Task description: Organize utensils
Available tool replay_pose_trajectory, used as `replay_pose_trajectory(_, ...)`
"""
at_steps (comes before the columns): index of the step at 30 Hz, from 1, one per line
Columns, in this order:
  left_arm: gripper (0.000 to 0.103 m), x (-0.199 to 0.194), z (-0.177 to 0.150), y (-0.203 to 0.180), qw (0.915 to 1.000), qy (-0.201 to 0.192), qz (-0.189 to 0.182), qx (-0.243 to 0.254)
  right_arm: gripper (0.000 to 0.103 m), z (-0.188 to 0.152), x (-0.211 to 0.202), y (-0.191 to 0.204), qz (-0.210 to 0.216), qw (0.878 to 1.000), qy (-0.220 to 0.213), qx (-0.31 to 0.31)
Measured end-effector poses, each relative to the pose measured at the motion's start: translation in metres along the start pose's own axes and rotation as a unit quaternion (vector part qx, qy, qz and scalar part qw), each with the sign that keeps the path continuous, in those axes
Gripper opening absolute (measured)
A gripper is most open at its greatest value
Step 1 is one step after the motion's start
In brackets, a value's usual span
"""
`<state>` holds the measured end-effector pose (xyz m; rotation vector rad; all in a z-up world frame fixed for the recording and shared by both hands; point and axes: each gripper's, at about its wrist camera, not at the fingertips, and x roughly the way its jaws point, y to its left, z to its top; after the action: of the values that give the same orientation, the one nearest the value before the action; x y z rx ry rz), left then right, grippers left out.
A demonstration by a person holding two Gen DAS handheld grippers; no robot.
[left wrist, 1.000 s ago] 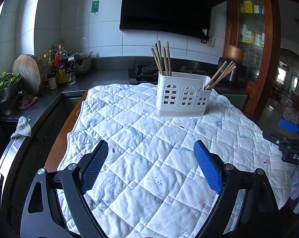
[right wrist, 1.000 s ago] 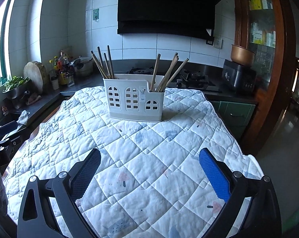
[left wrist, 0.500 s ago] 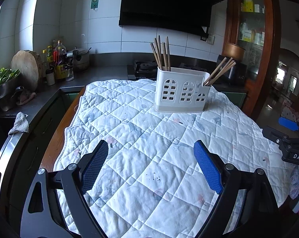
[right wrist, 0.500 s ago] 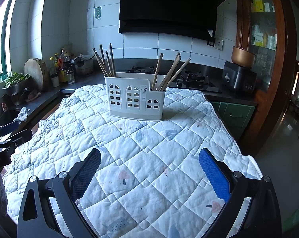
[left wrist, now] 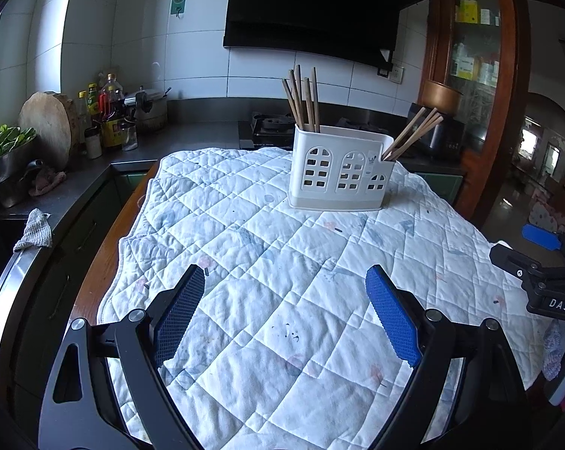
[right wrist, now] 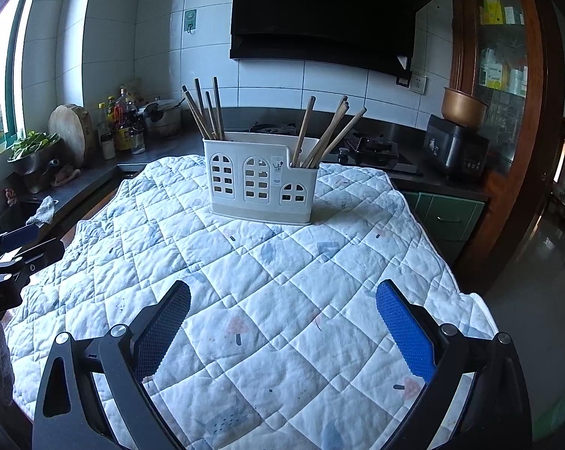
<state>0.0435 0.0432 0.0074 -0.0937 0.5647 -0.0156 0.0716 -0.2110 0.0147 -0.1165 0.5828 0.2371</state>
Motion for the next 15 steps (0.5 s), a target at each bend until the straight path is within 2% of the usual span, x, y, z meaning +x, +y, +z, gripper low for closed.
replay_pose_trajectory(15, 0.087, 0.0006, -0.0023, -0.0016, 1.0000, 0.003, -0.005, 0.001, 0.096, -0.0011, 0.0005, 0.0012, 0.003, 1.000, 0.003, -0.002)
